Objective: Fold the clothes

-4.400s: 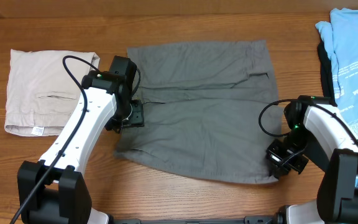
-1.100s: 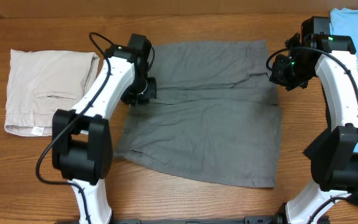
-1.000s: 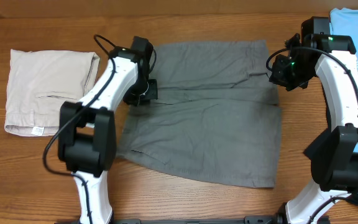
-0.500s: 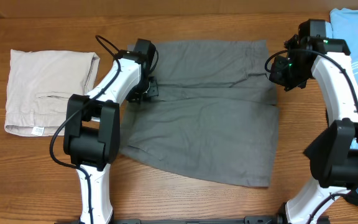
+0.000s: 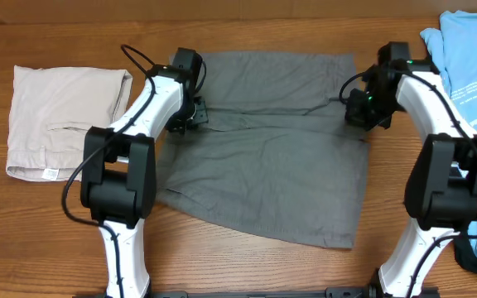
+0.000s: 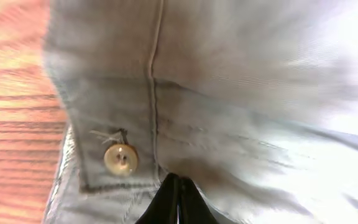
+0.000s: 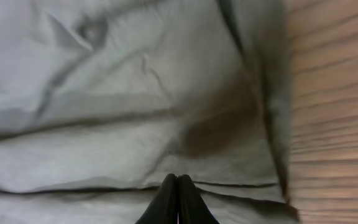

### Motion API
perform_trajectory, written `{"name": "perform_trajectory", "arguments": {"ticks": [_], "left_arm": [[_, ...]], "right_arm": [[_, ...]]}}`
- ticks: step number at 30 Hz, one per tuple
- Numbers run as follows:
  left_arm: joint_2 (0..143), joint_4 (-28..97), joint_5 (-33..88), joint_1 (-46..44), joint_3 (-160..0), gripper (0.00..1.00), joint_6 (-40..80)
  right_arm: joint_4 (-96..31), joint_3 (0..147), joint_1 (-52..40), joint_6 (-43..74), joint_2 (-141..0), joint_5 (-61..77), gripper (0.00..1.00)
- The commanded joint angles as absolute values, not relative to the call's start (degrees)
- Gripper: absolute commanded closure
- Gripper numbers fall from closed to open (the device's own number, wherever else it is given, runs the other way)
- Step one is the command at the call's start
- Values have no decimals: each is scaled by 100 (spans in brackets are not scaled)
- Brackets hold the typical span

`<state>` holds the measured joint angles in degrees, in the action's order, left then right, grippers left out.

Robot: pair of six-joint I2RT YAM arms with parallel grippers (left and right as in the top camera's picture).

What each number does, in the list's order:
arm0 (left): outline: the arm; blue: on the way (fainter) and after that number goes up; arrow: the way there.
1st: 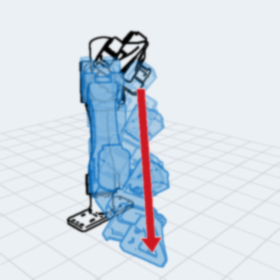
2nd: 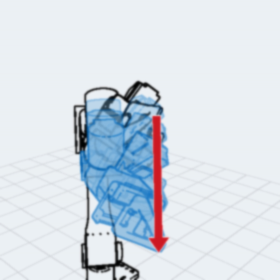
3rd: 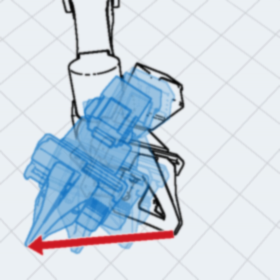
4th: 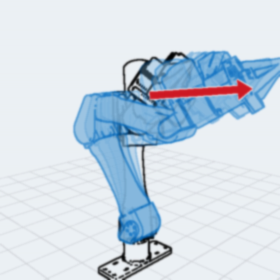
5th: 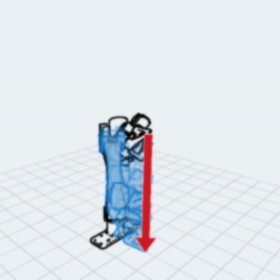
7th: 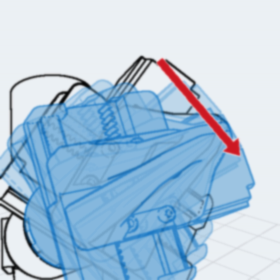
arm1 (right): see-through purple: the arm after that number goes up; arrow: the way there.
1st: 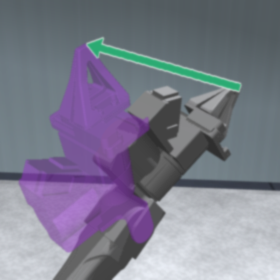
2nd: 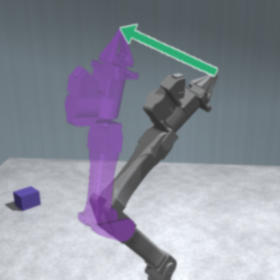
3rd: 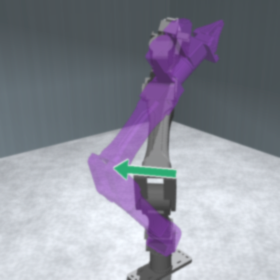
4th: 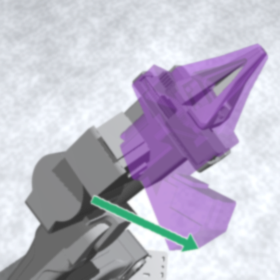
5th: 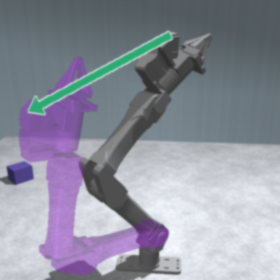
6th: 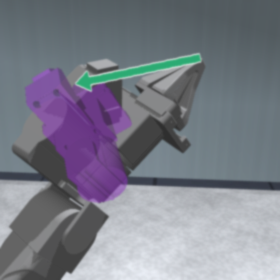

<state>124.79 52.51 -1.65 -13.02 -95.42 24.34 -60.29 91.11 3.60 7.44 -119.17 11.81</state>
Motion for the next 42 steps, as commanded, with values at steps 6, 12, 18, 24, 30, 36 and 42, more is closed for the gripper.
{"name": "perform_trajectory", "arguments": {"ticks": [6,12,18,24,30,36,42], "left_arm": [[10978,5334,78,-1245,-9874,89,2458],[11026,5607,-126,-1238,-9874,89,2416],[11037,5638,-635,-1227,-9874,89,2405],[11037,5579,-770,-1081,-9874,89,2403],[11050,5555,-768,-801,-9872,89,2403],[11122,5260,-397,-596,-9874,92,2290],[11135,4794,12,-582,-9872,91,2014]], "right_arm": [[-5876,8613,305,746,-11972,1249,96],[-4910,7977,305,751,-11974,1149,96],[-3929,7535,305,923,-11977,705,96],[-3148,7424,305,1031,-11977,685,96],[-2574,7424,305,1205,-11977,690,96],[-2432,7719,314,1199,-11880,1090,96],[-3682,8945,351,1199,-11340,1269,92]]}}
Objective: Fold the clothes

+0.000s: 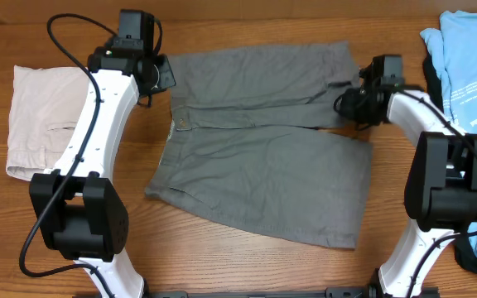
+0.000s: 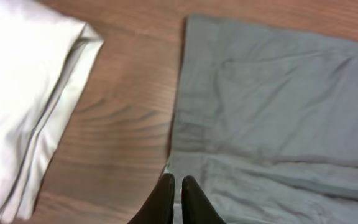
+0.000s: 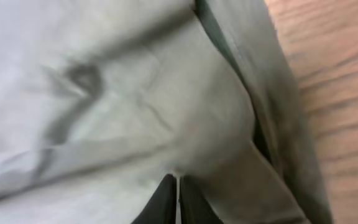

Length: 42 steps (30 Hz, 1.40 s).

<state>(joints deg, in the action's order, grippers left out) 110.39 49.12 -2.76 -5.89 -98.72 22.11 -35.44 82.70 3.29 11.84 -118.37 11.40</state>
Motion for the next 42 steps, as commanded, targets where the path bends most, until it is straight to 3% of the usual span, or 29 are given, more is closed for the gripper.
{"name": "perform_trajectory", "arguments": {"ticks": [1,3,20,26,38,42], "left_arm": [[11170,4703,10,-604,-9870,92,2014],[11244,4525,12,-633,-9867,96,2014],[12403,3551,104,-711,-9867,96,1879],[12414,3492,80,-705,-9867,96,1811],[12442,3039,3,-707,-9867,96,1726],[12442,2974,8,-707,-9867,96,1710]], "right_arm": [[-3798,9100,351,1197,-11286,1243,92],[-3815,9229,349,1197,-11249,1142,92],[-3905,9188,351,1197,-12805,534,96],[-4694,9190,351,1201,-12816,-237,96],[-5094,9513,351,1352,-12582,-102,96],[-5699,10392,351,1354,-12280,298,77]]}}
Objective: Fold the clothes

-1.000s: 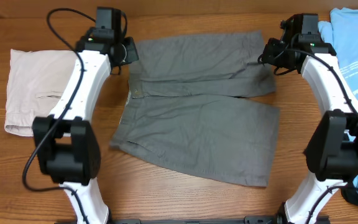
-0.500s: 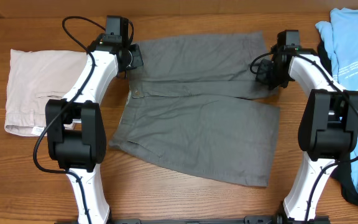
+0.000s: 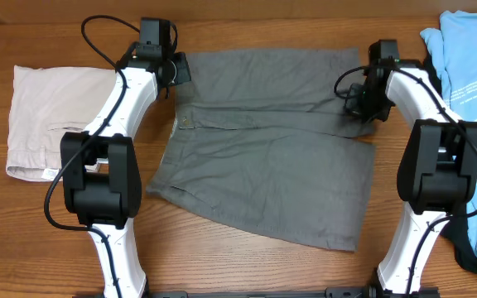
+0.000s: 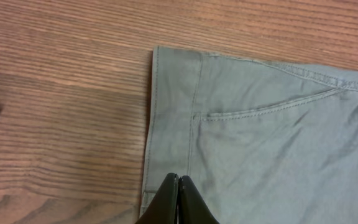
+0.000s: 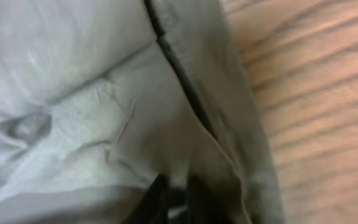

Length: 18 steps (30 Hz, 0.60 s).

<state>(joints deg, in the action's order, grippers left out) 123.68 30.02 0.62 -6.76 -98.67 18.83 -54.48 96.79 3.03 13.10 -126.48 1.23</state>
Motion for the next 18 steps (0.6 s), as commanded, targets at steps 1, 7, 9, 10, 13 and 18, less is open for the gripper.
{"name": "perform_trajectory", "arguments": {"ticks": [1,7,9,10,13,18], "left_arm": [[12475,2969,8,-711,-9865,96,1710],[12831,2506,416,-718,-9865,96,1601],[13008,2290,434,-716,-9865,96,1608],[13115,2171,434,-716,-9865,96,1608],[13432,1892,434,-716,-9865,96,1605],[13764,1568,403,-703,-9865,96,1577]], "right_arm": [[-5913,10578,351,1354,-12243,395,71],[-6831,11039,351,1352,-12204,567,45],[-7087,11032,351,1352,-12204,567,39],[-7207,11032,351,1354,-12204,565,37],[-7520,11032,351,1356,-12204,567,35],[-7942,11032,351,1378,-12204,567,31]]}}
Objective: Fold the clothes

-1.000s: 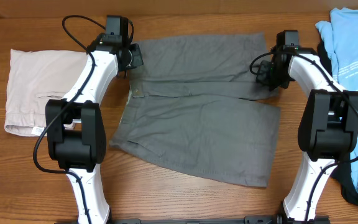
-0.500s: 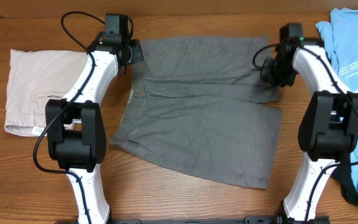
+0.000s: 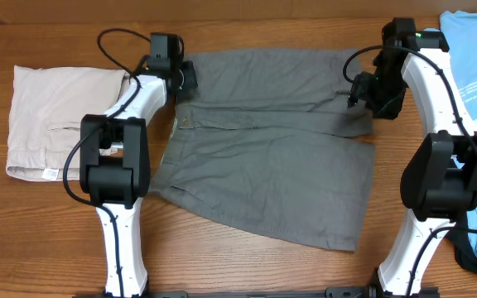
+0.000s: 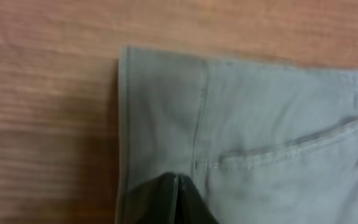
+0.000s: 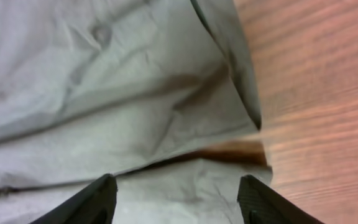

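Grey shorts (image 3: pixel 263 165) lie flat across the middle of the table, with an upper layer ending at a seam line about a third of the way down. My left gripper (image 3: pixel 185 79) is at their top-left corner. In the left wrist view it (image 4: pixel 178 180) is shut, its tips against the waistband (image 4: pixel 160 112) near the pocket seam. My right gripper (image 3: pixel 377 98) is over the shorts' right edge. In the right wrist view it (image 5: pixel 179 186) is wide open above the cloth (image 5: pixel 104 81), holding nothing.
A folded beige garment (image 3: pixel 60 120) lies at the left of the table. A light blue shirt (image 3: pixel 474 58) is heaped at the right edge, with a dark garment below it. Bare wood (image 3: pixel 247 269) shows in front of the shorts.
My right gripper was closed on the cloth at the shorts' right edge and is now wide open above it. My left gripper has come closer to the top-left corner.
Both grippers were first shut on the shorts' side edges, a little way down. Then the left one was off the cloth near the top-left corner while the right stayed at the right edge. The left then closed in on the corner, and the right has now opened.
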### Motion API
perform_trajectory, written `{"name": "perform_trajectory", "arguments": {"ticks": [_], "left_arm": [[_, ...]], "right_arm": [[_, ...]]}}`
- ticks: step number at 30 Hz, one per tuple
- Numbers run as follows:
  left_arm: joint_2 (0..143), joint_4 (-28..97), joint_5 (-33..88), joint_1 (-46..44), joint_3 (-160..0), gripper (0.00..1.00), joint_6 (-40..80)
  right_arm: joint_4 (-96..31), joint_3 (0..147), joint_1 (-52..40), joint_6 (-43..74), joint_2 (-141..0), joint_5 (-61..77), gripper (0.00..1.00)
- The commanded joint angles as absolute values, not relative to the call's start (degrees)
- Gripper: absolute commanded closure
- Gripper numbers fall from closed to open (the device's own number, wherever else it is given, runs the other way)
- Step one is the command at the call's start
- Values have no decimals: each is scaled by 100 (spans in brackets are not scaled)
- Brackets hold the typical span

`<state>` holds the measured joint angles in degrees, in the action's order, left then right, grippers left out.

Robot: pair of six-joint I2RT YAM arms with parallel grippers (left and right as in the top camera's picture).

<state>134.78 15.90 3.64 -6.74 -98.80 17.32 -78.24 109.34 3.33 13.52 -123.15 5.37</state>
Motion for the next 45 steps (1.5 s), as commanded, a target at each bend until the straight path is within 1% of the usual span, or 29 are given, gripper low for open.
{"name": "perform_trajectory", "arguments": {"ticks": [1,6,10,16,22,26,30,31,33,36,37,40,45], "left_arm": [[13823,1490,364,-703,-9865,96,1533],[13937,1232,-104,-672,-9865,96,1518],[14025,1170,-622,-548,-9865,96,1520],[14062,1173,-659,-274,-9865,96,1594],[14062,1249,-628,51,-9865,96,1949],[14059,1205,-250,121,-10031,96,1927],[13937,1544,-1,91,-10506,96,1776],[13850,1776,-14,71,-10704,90,1758],[13625,2263,-16,56,-11087,70,1678],[13056,3234,-16,56,-11738,64,1678],[12853,3531,-10,54,-11896,60,1706],[11926,4598,-14,-1,-12243,53,1826],[10512,5972,-64,-246,-12248,48,2005]], "right_arm": [[-8044,11032,351,1378,-12204,567,30],[-8372,11021,351,1525,-12204,567,28],[-8381,11021,351,1525,-12204,567,27],[-8340,11021,351,1525,-12204,567,27],[-8324,11021,349,1525,-12204,567,26],[-8294,11021,349,1522,-12204,569,25],[-8252,11021,349,1522,-12204,567,25],[-8250,11024,349,1522,-12204,567,26],[-8291,11028,360,1522,-12162,567,27],[-8357,11028,360,1553,-11896,567,28],[-8374,11028,360,1584,-11773,565,28],[-8626,11026,349,1686,-11181,561,28],[-9279,10864,327,1833,-10241,567,28]]}}
